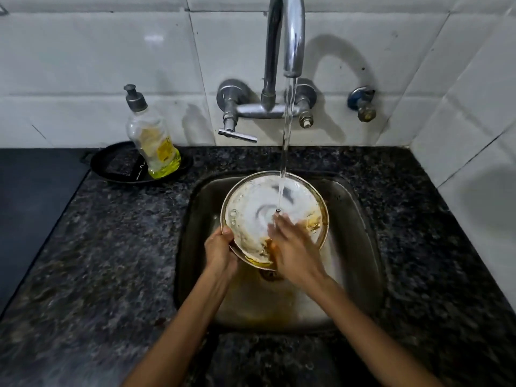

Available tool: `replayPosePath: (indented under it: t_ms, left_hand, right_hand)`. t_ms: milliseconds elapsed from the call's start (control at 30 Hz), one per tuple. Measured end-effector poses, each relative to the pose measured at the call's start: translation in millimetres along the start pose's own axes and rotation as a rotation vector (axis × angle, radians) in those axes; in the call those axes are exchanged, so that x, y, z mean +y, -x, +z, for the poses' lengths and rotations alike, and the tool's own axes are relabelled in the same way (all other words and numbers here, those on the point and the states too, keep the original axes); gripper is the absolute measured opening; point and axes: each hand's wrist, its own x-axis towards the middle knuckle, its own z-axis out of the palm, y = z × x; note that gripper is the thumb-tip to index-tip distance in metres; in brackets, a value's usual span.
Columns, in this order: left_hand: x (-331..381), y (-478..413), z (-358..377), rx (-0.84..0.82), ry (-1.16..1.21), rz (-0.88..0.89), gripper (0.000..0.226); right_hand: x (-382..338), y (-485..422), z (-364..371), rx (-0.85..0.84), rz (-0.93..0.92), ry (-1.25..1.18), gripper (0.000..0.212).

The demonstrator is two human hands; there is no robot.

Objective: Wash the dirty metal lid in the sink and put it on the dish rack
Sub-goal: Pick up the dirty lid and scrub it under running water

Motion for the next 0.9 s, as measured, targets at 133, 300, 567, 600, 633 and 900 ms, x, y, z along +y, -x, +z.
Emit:
replayPosePath:
  t_ms: [133,300,567,600,633,900]
  left_hand:
    - [-8.2,7.1,2.8,-0.055,-0.001,-0.041,0.029]
    - [4.9,8.8,-3.4,-0.056,-0.101,0.038,0.028]
    - [1.2,-4.4,-4.5,-0.011,-0.007,0.015,0.028]
    - [-1.7,-1.2,-1.0,-0.039,0.011,-0.005,0.028]
    - [-3.6,2.8,2.4,-0.071,0.013,-0.015,0.028]
    - [9.7,-2.9,-1.7,-0.061,-0.127,0.123,0.028]
  right_hand:
    - [-13.3,-39.3,2.3,-0.083,-0.189,-0.050,0.051]
    - [47.9,-73.3,-0.6,0.023,0.045,0.133,0.061]
    - [-19.5,-6.9,0.2,-0.041,-0.055,0.010,0.056]
    - [-26.3,-17.4,3.0,-0.071,-0.134,-0.015,0.053]
    - [-27.6,-31.8,4.0,-0.065,-0.187,-0.022,0.052]
    - [48.6,-65.6,-4.5,0.134,0.050,0.164,0.061]
